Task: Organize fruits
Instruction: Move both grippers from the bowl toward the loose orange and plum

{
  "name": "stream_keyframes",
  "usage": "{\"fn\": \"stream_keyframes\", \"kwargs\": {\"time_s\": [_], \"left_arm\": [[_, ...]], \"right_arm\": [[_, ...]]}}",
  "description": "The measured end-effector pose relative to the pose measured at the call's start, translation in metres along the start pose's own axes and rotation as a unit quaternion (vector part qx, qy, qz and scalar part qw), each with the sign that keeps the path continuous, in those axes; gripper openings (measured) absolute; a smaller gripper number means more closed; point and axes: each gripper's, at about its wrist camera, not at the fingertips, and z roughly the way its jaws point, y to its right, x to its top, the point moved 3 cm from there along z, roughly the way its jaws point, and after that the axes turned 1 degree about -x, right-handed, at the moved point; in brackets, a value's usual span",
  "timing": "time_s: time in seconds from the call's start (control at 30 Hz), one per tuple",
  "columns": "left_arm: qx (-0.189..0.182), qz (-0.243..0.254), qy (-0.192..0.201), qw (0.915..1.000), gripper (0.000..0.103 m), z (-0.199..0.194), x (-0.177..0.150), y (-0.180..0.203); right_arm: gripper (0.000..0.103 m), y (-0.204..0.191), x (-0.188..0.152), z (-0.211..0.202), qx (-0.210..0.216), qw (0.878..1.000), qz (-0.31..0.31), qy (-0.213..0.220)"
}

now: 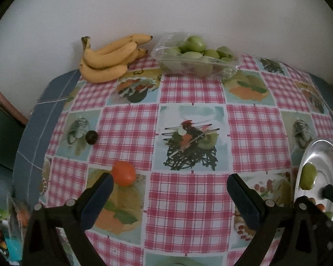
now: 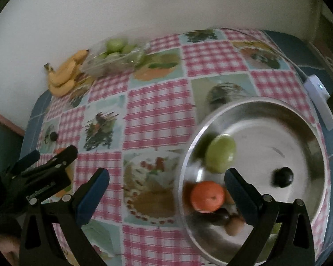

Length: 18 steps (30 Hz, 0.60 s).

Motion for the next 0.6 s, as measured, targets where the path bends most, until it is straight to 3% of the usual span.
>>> {"fn": "stream_keyframes", "kwargs": {"time_s": [0.5,0.6], "left_arm": [[0.022,-0.045,-0.004,0.9987,0.103,0.006,-0.008,-0.056],[0.011,-0.052,-0.004,0.9986,0.103,0.009,-0.009,-0.069]], "right_arm": [[0.103,-0.049,-0.003,0.018,0.01,0.999,-0.04,-0.015],[0.103,-0.055,-0.001,0.023,0.014,0.999,-0.04,-0.017]]}}
